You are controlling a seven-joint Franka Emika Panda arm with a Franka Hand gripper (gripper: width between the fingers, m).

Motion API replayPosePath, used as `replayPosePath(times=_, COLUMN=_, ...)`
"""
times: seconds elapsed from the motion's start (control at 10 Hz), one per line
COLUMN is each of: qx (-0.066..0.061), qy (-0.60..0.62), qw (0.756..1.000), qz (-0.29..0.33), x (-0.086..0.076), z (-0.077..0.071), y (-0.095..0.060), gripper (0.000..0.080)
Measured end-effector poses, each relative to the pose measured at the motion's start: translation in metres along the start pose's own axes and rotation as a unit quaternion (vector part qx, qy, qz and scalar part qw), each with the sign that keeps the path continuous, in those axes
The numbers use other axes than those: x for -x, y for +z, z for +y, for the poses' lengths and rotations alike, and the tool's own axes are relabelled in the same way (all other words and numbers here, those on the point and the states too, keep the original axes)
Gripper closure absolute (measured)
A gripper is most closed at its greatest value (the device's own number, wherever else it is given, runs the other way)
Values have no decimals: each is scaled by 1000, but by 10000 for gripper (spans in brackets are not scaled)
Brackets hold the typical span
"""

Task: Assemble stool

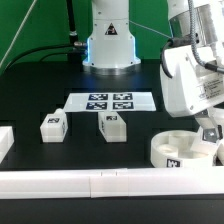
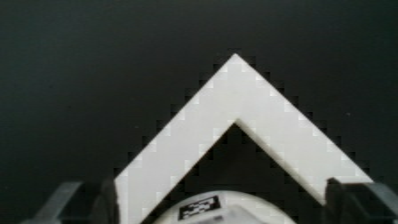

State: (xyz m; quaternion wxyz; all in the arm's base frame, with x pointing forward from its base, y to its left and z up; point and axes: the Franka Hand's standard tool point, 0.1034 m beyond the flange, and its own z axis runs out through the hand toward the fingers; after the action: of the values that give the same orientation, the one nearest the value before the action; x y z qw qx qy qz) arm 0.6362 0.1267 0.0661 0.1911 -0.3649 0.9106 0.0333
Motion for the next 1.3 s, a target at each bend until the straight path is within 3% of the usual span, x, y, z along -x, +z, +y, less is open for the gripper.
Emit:
replayPosePath(times=0.3, qx=4, qy=-33, qw=999, qz=-4, x=2, z=-2, y=-6, gripper=154)
replayPosePath(times=0.5, qx=-7, qy=-64, qw=998, qz=-22, x=11, z=-12, y=-37, gripper=150)
replayPosePath(times=0.6, qx=-11, qy=-71, qw=997, qz=-27, x=13, z=-17, y=-44, gripper=150)
replayPosePath(times=0.8, qx=-6, qy=-73, qw=997, qz=-20, x=9, z=-12, y=-36, gripper=150)
replayPosePath(times=1.3, qx=-6, qy=-78, qw=997, qz=-20, x=7, z=-12, y=-36, gripper=150)
